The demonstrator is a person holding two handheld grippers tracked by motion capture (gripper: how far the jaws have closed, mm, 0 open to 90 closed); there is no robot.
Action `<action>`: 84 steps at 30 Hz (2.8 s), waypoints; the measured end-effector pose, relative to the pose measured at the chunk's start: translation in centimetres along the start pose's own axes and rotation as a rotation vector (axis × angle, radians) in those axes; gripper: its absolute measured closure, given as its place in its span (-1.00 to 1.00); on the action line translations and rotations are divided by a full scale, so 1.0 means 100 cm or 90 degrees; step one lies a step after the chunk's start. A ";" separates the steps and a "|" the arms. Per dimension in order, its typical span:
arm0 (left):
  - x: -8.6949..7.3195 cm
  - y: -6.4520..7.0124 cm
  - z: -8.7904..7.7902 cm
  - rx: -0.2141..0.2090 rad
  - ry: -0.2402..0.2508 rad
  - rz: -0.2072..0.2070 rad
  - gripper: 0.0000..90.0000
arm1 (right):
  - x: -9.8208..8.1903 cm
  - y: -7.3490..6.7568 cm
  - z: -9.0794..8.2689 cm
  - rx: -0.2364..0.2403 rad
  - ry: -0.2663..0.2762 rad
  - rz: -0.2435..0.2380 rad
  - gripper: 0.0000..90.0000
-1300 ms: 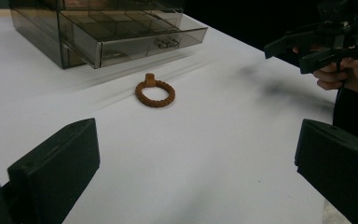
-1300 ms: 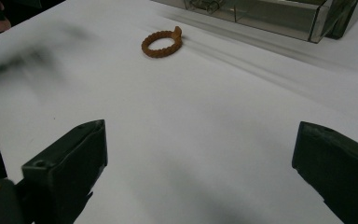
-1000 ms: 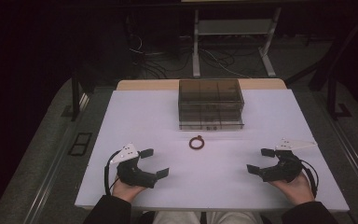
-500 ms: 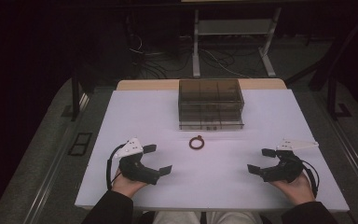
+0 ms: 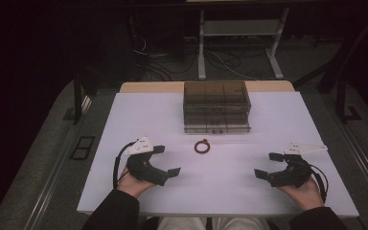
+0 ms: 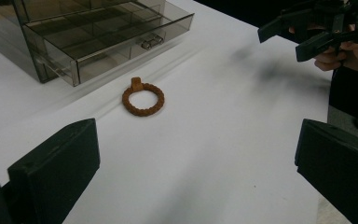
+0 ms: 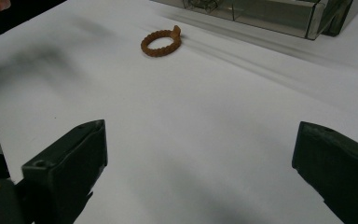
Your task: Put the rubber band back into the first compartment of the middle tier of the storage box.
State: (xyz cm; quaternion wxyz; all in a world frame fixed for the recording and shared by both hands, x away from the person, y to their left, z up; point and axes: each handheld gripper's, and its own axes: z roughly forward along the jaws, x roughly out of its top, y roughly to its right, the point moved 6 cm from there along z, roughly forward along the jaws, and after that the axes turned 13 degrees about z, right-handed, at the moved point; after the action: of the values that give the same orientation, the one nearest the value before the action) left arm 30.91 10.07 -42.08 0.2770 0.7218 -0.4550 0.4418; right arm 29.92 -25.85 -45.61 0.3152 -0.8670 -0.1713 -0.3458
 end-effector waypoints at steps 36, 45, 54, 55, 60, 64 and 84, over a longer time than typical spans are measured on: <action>0.032 -0.011 0.023 -0.036 -0.037 0.034 -1.00 | 0.000 0.000 0.000 0.000 -0.003 -0.002 -0.94; 0.041 -0.013 0.031 -0.046 -0.053 0.052 -1.00 | 0.000 0.000 0.000 0.000 -0.003 -0.003 -0.94; 0.048 -0.014 0.038 -0.052 -0.064 0.071 -1.00 | 0.000 0.000 0.000 0.000 -0.003 -0.003 -0.94; 0.049 -0.014 0.039 -0.052 -0.063 0.068 -1.00 | 0.000 0.000 0.000 -0.001 -0.003 -0.004 -0.94; 0.052 -0.015 0.044 -0.057 -0.069 0.072 -1.00 | -0.001 0.000 0.000 0.000 -0.004 -0.003 -0.94; 0.055 -0.016 0.048 -0.061 -0.072 0.076 -1.00 | 0.000 0.000 0.000 -0.001 -0.004 -0.005 -0.94; 0.062 -0.020 0.070 -0.072 -0.089 0.083 -1.00 | -0.001 0.000 0.000 0.001 -0.008 -0.006 -0.94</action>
State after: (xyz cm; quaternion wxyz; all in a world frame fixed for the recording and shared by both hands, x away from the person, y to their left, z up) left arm 36.64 2.78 -39.77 0.2556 0.7030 -0.5436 0.3807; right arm 29.87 -25.83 -45.70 0.3128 -0.8682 -0.1777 -0.3419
